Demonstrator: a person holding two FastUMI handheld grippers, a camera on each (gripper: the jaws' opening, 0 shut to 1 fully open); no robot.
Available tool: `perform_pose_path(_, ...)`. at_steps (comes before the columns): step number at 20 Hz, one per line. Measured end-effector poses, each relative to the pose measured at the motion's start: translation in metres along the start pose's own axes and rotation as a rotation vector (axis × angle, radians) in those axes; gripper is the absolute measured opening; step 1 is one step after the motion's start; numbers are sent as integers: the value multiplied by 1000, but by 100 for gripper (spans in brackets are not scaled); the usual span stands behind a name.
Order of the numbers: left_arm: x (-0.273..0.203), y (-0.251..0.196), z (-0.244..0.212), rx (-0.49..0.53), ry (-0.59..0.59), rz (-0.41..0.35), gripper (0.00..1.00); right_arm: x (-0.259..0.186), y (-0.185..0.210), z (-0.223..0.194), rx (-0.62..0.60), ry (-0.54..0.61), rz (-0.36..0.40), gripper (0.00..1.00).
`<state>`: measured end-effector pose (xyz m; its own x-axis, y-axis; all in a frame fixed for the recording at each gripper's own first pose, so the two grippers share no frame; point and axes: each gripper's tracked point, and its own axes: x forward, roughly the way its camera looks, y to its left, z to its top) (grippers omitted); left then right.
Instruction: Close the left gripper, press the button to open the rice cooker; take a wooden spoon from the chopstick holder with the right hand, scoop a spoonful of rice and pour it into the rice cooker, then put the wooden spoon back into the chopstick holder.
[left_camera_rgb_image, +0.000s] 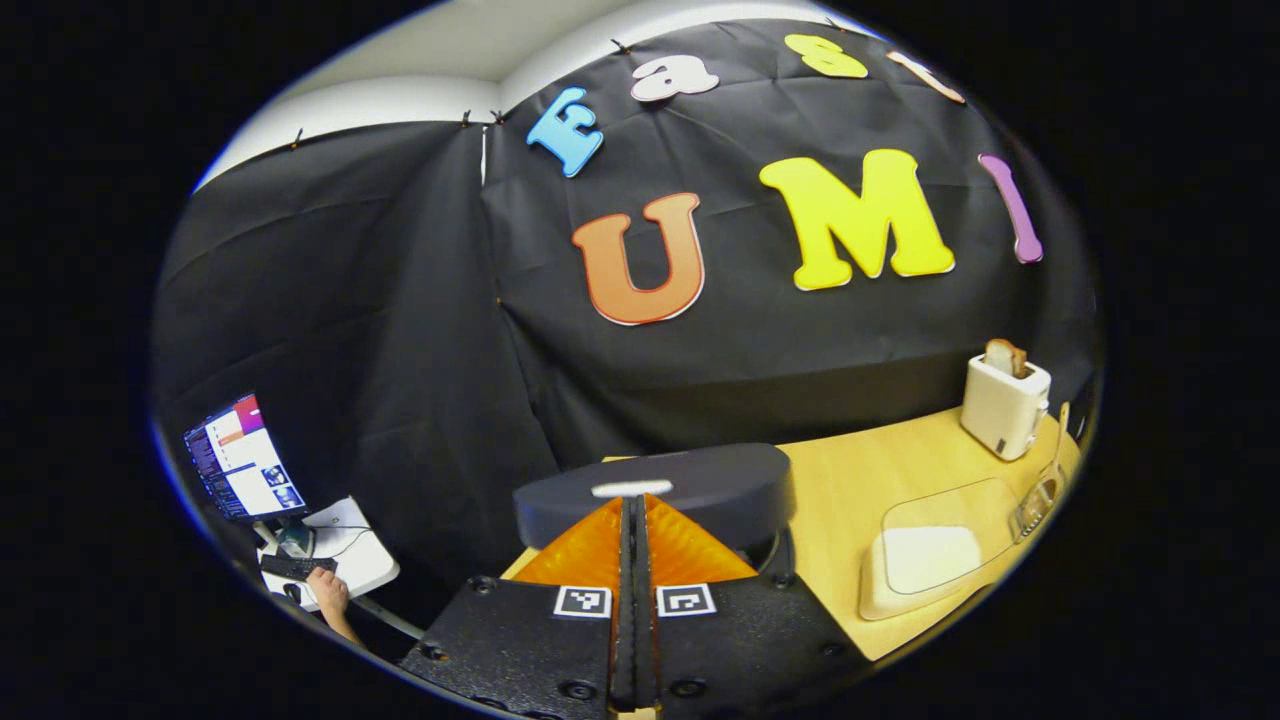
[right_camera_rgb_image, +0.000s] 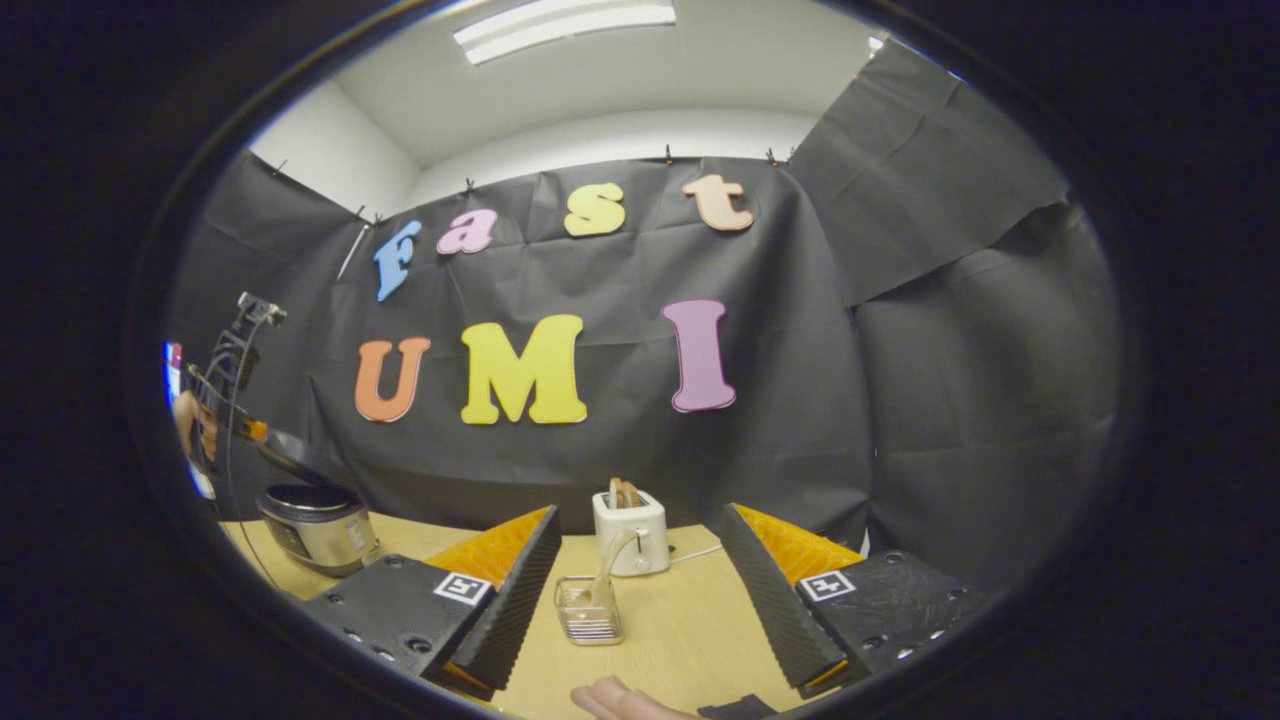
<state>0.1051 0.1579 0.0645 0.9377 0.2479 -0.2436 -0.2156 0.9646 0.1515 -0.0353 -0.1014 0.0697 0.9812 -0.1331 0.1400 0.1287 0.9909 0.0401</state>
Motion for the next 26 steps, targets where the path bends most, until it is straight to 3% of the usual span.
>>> perform_pose_path(9,-38,-10,-19,-112,-53,-74,5,11,8,-17,-30,35,-8,93)
perform_pose_path(10,-38,-15,-24,-131,-55,-93,21,13,9,-23,-35,48,-9,96)
perform_pose_path(12,-41,-26,-36,-160,-53,-128,52,19,9,-32,-56,67,-16,92)
perform_pose_path(16,-49,-49,-53,-171,-101,-159,62,47,3,-48,-108,83,-21,95)
perform_pose_path(17,-52,-55,-57,-155,-119,-159,73,61,-1,-55,-121,98,-15,96)
perform_pose_path(18,-55,-61,-60,-136,-141,-168,70,71,-2,-62,-126,122,-6,95)
perform_pose_path(21,-76,-69,-70,-106,-195,-113,87,121,1,-100,-96,249,74,95)
perform_pose_path(26,-95,-73,-74,-180,-222,-121,89,181,19,-152,-1,409,176,95)
